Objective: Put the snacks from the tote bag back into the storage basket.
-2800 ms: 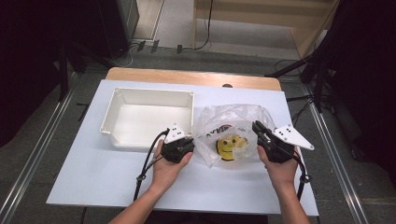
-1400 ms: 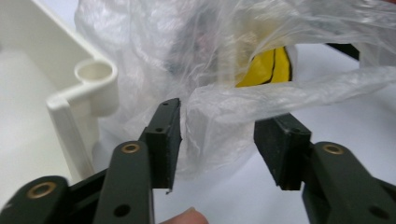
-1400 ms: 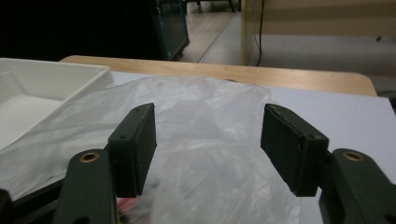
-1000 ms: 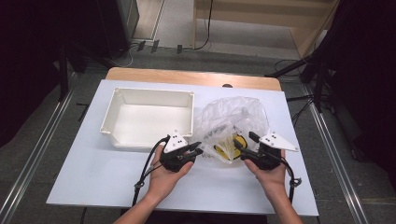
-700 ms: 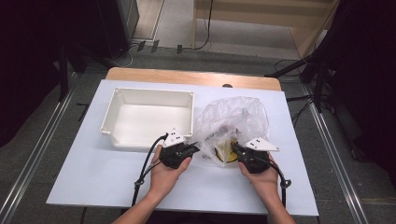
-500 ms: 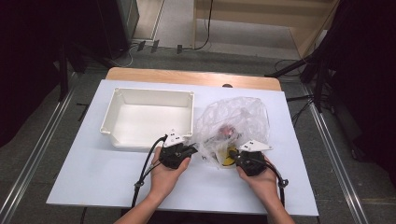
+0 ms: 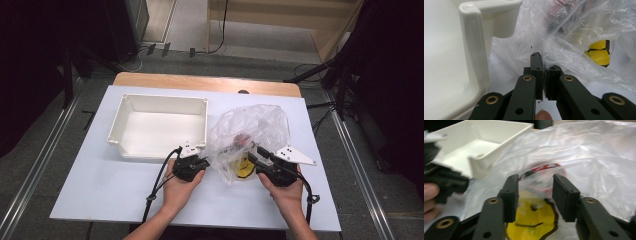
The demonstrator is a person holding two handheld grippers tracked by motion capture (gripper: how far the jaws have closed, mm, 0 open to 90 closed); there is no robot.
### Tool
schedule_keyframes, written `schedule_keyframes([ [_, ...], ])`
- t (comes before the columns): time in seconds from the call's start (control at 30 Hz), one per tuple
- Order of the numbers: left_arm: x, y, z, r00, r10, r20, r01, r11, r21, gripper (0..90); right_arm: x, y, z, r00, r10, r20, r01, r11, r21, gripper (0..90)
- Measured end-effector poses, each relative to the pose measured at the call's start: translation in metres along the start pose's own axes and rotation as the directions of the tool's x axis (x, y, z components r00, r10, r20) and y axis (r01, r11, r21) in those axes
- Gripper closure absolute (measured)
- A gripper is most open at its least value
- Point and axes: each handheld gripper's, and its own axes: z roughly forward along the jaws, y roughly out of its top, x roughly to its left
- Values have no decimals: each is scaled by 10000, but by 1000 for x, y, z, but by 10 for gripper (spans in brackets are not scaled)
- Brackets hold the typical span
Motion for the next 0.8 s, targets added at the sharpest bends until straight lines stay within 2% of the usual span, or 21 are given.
schedule_keyframes([
  [0.13, 0, 0, 1, 10000, 98, 10, -98, 9999, 63, 880, 1, -4, 23, 9987, 230, 456, -254, 9984, 513, 448],
  [0.2, 0, -1, 1, 10000, 29, 45, -30, 10000, 83, 879, 3, -6, 29, 9957, 219, 896, -283, 9971, 707, 457],
  [0.3, 0, -1, 1, 9999, 62, 112, -63, 10000, 76, 877, 2, -9, 33, 9957, 403, 839, -476, 9951, 866, 551],
  [0.4, 0, -2, 1, 9999, 121, 119, -122, 9999, 87, 875, -1, -13, 29, 9975, 271, 647, -327, 9956, 875, 787],
  [0.47, -1, -3, 1, 9999, 99, 99, -100, 9999, 79, 875, -2, -17, 27, 9977, 132, 666, -198, 9948, 997, 893],
  [0.57, -1, -3, 0, 9999, 124, 50, -125, 9999, 86, 873, -4, -21, 27, 9969, -104, 781, -10, 9895, 1448, 900],
  [0.6, -1, -3, 0, 9999, 119, 35, -119, 9999, 100, 873, -6, -26, 29, 9969, -161, 773, 12, 9820, 1890, 900],
  [0.63, -1, -3, 0, 9999, 119, 35, -119, 9999, 100, 873, -6, -26, 29, 9969, -161, 773, 12, 9820, 1890, 900],
  [0.67, -1, -3, 0, 9999, 112, 40, -112, 9999, 113, 873, -7, -29, 32, 9971, -184, 745, 17, 9757, 2190, 900],
  [0.7, -1, -3, 0, 9999, 106, 58, -107, 9999, 117, 871, -8, -33, 36, 9973, -228, 696, 39, 9654, 2609, 900],
  [0.73, -1, -3, 0, 9999, 83, 66, -84, 9999, 124, 868, -9, -36, 38, 9970, -265, 722, 54, 9603, 2788, 900],
  [0.77, 0, -3, 1, 10000, 57, 75, -58, 9999, 108, 860, -11, -39, 38, 9963, -100, 858, -146, 9597, 2807, 900],
  [0.8, 0, -3, 1, 10000, 57, 75, -58, 9999, 108, 856, -11, -39, 38, 9963, -100, 858, -146, 9597, 2807, 900],
])
